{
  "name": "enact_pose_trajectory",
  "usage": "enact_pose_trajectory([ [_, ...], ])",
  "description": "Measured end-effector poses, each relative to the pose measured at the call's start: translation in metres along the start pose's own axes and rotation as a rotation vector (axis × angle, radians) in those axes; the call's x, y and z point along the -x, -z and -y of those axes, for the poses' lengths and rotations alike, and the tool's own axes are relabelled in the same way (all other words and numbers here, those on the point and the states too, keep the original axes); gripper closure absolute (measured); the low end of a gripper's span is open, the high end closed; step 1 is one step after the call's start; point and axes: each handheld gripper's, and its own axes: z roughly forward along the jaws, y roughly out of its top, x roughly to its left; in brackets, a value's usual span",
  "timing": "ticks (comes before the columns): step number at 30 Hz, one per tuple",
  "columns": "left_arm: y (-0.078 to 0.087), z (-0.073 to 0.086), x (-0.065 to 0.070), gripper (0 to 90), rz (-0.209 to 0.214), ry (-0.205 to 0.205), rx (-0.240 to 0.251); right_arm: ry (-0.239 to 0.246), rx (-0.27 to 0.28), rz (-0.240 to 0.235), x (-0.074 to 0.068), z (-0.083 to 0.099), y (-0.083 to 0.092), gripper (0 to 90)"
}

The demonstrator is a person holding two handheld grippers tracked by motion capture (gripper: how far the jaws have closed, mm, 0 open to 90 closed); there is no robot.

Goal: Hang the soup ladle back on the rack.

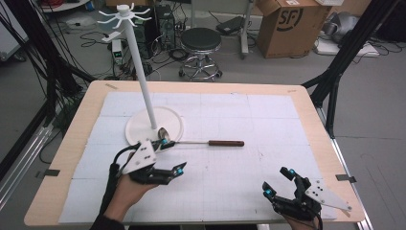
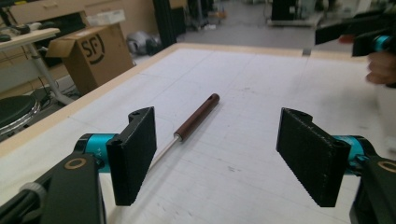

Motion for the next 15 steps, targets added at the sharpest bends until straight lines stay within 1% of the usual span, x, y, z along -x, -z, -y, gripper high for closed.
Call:
enact_pose_trajectory([
  [1, -0.008, -0.004, -0.004, 29.0, 0.009, 0.009, 0.002, -0.002, -0.002, -0.006, -0.001, 0.0, 0.001, 14.5],
  [2, -0.016, -0.008, -0.009, 29.0, 0.007, 0.007, 0.0, -0.002, -0.002, -0.006, -0.001, 0.0, 0.001, 14.5],
  [3, -0.025, -0.01, -0.012, 28.5, 0.004, -0.003, -0.01, 0.001, 0.003, -0.006, -0.001, 0.0, 0.001, 14.4],
  [4, -0.035, -0.012, -0.016, 29.1, 0.017, -0.005, -0.028, -0.001, 0.008, -0.006, -0.001, 0.0, 0.002, 14.3],
  [5, -0.045, -0.012, -0.019, 30.8, 0.025, -0.018, -0.055, -0.003, 0.008, -0.009, -0.001, 0.001, 0.004, 14.2],
  [6, -0.056, -0.012, -0.023, 31.7, 0.033, -0.022, -0.096, -0.005, 0.017, 0.0, -0.001, 0.0, 0.004, 14.2],
  [7, -0.067, -0.011, -0.027, 31.1, 0.042, -0.018, -0.134, -0.014, 0.021, 0.0, 0.0, 0.0, 0.005, 14.2],
  [10, -0.093, -0.006, -0.039, 31.1, 0.065, -0.008, -0.211, -0.025, 0.025, -0.006, 0.001, 0.0, 0.006, 14.2],
  [11, -0.1, -0.005, -0.04, 30.9, 0.066, -0.018, -0.239, -0.022, 0.031, -0.003, 0.002, 0.0, 0.006, 14.2],
  [12, -0.106, -0.006, -0.041, 30.9, 0.069, -0.049, -0.266, -0.028, 0.034, -0.004, 0.002, -0.001, 0.007, 14.2],
  [14, -0.118, -0.009, -0.042, 31.6, 0.077, -0.088, -0.292, -0.036, 0.038, -0.007, 0.002, -0.001, 0.007, 14.2],
  [15, -0.123, -0.01, -0.043, 32.7, 0.076, -0.113, -0.298, -0.041, 0.042, -0.001, 0.003, -0.001, 0.007, 14.2],
])
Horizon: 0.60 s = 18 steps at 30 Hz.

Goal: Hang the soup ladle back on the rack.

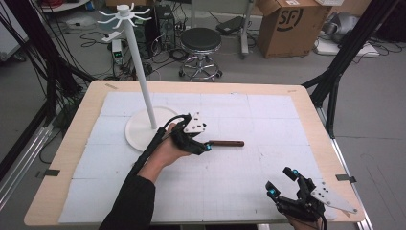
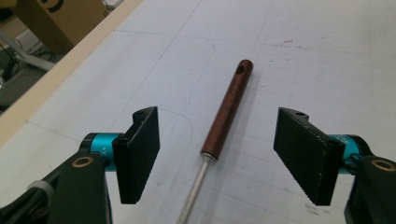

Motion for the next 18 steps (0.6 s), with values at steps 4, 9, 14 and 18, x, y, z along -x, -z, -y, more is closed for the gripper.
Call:
enact_pose_trajectory([
  [4, -0.018, -0.005, -0.01, 32.3, 0.014, -0.028, -0.077, -0.005, -0.001, 0.001, 0.002, 0.001, -0.002, 14.2],
  [9, -0.038, -0.011, -0.021, 33.2, 0.088, -0.019, -0.145, -0.007, -0.005, 0.003, 0.002, 0.001, -0.004, 14.2],
  [14, -0.06, -0.011, -0.027, 34.3, 0.158, -0.048, -0.247, -0.011, -0.002, 0.008, 0.003, 0.001, -0.003, 14.2],
  [18, -0.076, -0.009, -0.027, 35.1, 0.189, -0.065, -0.299, -0.015, 0.0, 0.012, 0.004, 0.001, -0.002, 14.2],
])
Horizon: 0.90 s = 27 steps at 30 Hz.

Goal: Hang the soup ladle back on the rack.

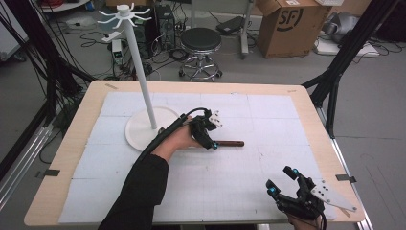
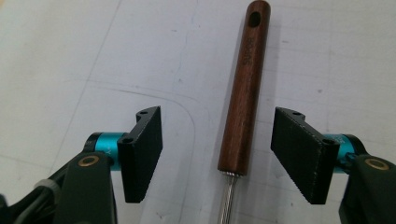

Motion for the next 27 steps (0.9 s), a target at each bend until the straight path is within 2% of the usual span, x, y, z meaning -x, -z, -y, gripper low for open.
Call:
enact_pose_trajectory([
  [3, -0.007, 0.0, -0.002, 35.1, 0.027, -0.004, -0.035, -0.005, 0.004, 0.005, 0.002, 0.0, 0.001, 14.2],
  [7, -0.013, 0.0, -0.004, 35.2, 0.059, 0.005, -0.037, -0.01, 0.004, 0.006, 0.003, 0.0, 0.002, 14.2],
  [9, -0.016, 0.002, -0.004, 35.2, 0.076, 0.022, -0.039, -0.011, 0.005, 0.006, 0.003, 0.0, 0.002, 14.2],
  [10, -0.018, 0.002, -0.005, 35.2, 0.08, 0.018, -0.05, -0.01, 0.003, 0.005, 0.004, 0.0, 0.002, 14.2],
  [13, -0.019, 0.003, -0.004, 35.5, 0.086, 0.037, -0.062, -0.011, 0.003, 0.004, 0.003, 0.001, 0.001, 14.2],
  [18, -0.019, 0.001, 0.0, 39.9, 0.089, 0.008, -0.066, -0.007, 0.002, 0.002, 0.003, 0.0, 0.001, 14.2],
  [20, -0.019, 0.002, -0.001, 46.5, 0.114, 0.017, -0.065, -0.007, 0.005, -0.001, 0.003, 0.0, 0.0, 14.2],
  [24, -0.019, 0.004, -0.002, 46.7, 0.124, 0.041, -0.055, -0.015, 0.009, 0.005, 0.001, 0.0, 0.001, 14.2],
  [27, -0.019, 0.004, -0.001, 46.9, 0.126, 0.043, -0.055, -0.018, 0.013, 0.01, 0.002, 0.0, 0.002, 14.3],
])
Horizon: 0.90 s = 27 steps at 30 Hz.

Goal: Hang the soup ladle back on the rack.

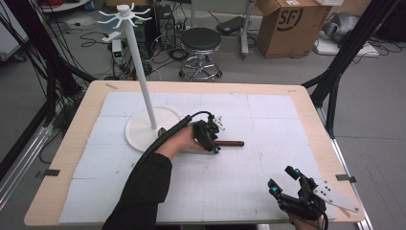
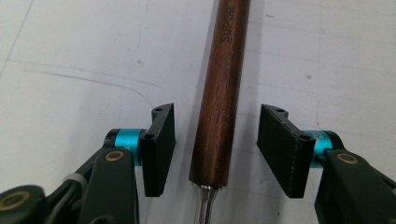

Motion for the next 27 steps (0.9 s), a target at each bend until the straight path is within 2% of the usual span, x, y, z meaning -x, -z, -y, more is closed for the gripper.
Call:
enact_pose_trajectory([
  [2, 0.0, 0.0, 0.0, 47.5, -0.004, 0.003, -0.003, -0.002, 0.003, 0.002, 0.0, 0.0, 0.0, 14.3],
  [5, 0.0, -0.003, 0.002, 48.8, -0.013, -0.013, -0.021, 0.006, 0.003, 0.004, 0.001, 0.0, 0.001, 14.3],
  [6, 0.0, -0.004, 0.003, 54.9, -0.006, -0.013, -0.026, -0.001, 0.005, 0.006, 0.001, 0.0, 0.001, 14.3],
  [8, 0.001, -0.006, 0.006, 57.2, -0.007, -0.021, -0.038, 0.0, 0.005, 0.006, 0.001, 0.0, 0.001, 14.3],
  [10, 0.001, -0.007, 0.008, 66.3, 0.001, -0.034, -0.049, -0.009, 0.013, 0.007, 0.001, -0.001, 0.002, 14.3],
  [16, 0.001, -0.014, 0.016, 73.3, -0.013, -0.106, -0.1, -0.001, 0.016, 0.007, 0.001, -0.001, 0.003, 14.3],
  [17, 0.0, -0.016, 0.015, 73.7, -0.017, -0.076, -0.106, -0.003, 0.027, 0.013, 0.002, -0.002, 0.004, 14.3],
  [19, 0.001, -0.015, 0.017, 73.8, -0.027, -0.09, -0.106, -0.01, 0.035, 0.011, 0.002, -0.002, 0.005, 14.3],
  [21, 0.002, -0.016, 0.02, 73.9, -0.047, -0.089, -0.11, -0.007, 0.039, 0.014, 0.004, -0.002, 0.006, 14.2],
  [23, 0.005, -0.015, 0.021, 74.0, -0.06, -0.093, -0.104, -0.013, 0.036, 0.018, 0.004, -0.002, 0.007, 14.3],
  [25, 0.011, -0.014, 0.022, 74.0, -0.079, -0.079, -0.067, -0.01, 0.038, 0.018, 0.004, -0.002, 0.008, 14.2],
  [27, 0.021, -0.012, 0.022, 74.0, -0.08, -0.062, -0.019, -0.004, 0.041, 0.018, 0.004, -0.002, 0.009, 14.3],
])
